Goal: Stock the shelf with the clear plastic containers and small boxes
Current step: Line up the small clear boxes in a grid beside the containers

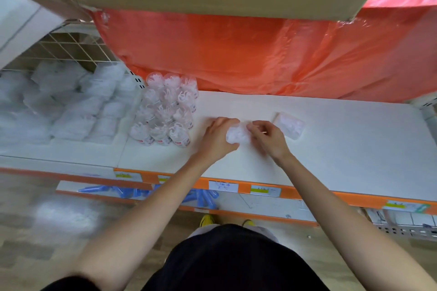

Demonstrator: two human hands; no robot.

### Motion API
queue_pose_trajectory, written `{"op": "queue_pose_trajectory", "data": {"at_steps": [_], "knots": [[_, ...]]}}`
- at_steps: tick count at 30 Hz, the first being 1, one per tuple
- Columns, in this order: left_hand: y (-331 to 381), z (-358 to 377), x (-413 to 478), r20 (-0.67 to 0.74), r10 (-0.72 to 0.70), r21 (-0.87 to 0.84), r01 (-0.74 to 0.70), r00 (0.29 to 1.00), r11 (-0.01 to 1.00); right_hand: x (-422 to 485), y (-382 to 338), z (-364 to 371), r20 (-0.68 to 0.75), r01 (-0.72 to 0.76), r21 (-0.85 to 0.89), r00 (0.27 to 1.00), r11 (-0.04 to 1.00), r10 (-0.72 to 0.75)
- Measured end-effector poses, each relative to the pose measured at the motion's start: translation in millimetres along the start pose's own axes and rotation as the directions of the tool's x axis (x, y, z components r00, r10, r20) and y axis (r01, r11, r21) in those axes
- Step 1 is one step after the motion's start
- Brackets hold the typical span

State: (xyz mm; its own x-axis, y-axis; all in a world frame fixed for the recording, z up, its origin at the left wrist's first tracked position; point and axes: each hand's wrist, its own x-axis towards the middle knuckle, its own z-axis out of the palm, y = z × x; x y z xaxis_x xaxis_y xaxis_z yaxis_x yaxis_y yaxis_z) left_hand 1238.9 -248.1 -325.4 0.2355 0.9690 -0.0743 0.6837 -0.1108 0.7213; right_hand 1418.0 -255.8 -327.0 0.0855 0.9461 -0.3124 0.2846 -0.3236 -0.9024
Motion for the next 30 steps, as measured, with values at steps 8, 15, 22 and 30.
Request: {"op": "queue_pose_trajectory", "data": {"at_steps": [8, 15, 22, 30], "knots": [[-9.2, -4.8, -2.0, -0.014, -0.053, -0.086, 0.052, 0.998, 0.995, -0.5, -3.8, 15.9, 0.123, -0.105, 0.260, 0.990, 0.960, 0.075], [-3.9, -23.4, 2.1, 0.202, -0.542, -0.579, 0.546, 0.816, 0.606, -1.1, -6.3, 9.0, 0.069, -0.023, 0.347, 0.998, 0.937, -0.001], [-7.3, -43.0, 10.3, 0.452, -0.531, -0.704, 0.652, 0.717, 0.282, -7.5, -10.8, 10.0, 0.118, 0.163, 0.235, 0.974, 0.958, -0.194], [-17.3, -33.0, 3.7, 0.339, -0.422, -0.839, 0.474, 0.841, 0.269, -8.4, 3.4, 12.0, 0.145, 0.132, 0.265, 0.974, 0.955, -0.175]]}}
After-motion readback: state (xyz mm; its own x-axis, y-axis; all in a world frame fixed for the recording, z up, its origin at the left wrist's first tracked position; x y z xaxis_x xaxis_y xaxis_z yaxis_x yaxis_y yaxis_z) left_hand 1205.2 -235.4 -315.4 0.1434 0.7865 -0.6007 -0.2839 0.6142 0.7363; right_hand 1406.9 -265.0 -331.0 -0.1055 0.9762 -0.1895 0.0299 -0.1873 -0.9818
